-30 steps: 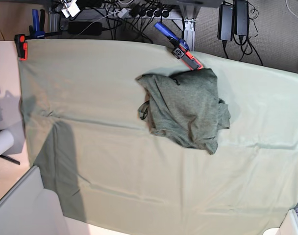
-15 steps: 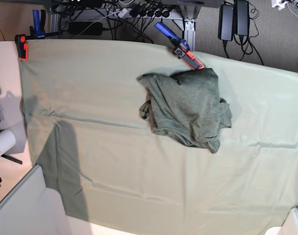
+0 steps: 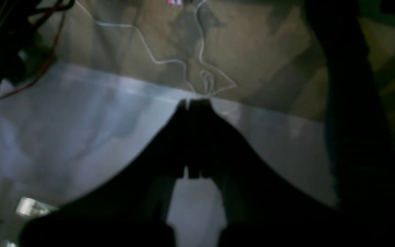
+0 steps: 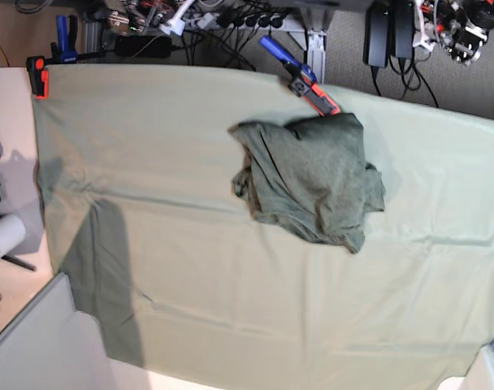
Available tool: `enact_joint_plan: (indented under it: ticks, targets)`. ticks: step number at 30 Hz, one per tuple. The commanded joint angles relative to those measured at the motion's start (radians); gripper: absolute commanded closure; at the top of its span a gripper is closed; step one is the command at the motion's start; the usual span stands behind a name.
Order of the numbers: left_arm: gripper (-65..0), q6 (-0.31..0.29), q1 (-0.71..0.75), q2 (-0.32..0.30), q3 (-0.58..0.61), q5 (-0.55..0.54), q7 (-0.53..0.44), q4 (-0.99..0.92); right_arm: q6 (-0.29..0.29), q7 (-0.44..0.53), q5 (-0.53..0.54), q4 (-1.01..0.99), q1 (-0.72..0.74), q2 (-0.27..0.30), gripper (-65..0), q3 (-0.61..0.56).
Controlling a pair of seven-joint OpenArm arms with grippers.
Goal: Fold the T-shirt properly
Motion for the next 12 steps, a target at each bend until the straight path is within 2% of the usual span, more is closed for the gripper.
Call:
enact_joint_plan:
  ticks: [1,6,9,12]
  targets:
    - [0.0,-0.002,-0.025,0.004,0.021,-0.022,-0.001,0.005,0.003,-0.017,-0.012,-0.01,0.015,0.002,0.0,0.001]
    - [0.0,-0.003,-0.056,0.026,0.084,-0.053,0.058,0.006,-0.008,-0.109,-0.052,-0.018,0.082,-0.025,0.0,0.001]
    - [0.0,-0.003,-0.056,0.027,0.085,-0.054,0.057,0.006,-0.008,-0.093,-0.051,-0.014,0.1,-0.025,0.0,0.001]
    - [0.0,-0.003,-0.057,0.028,0.084,-0.053,-0.011,0.006,-0.008,-0.035,-0.039,-0.01,0.119,-0.025,0.0,0.001]
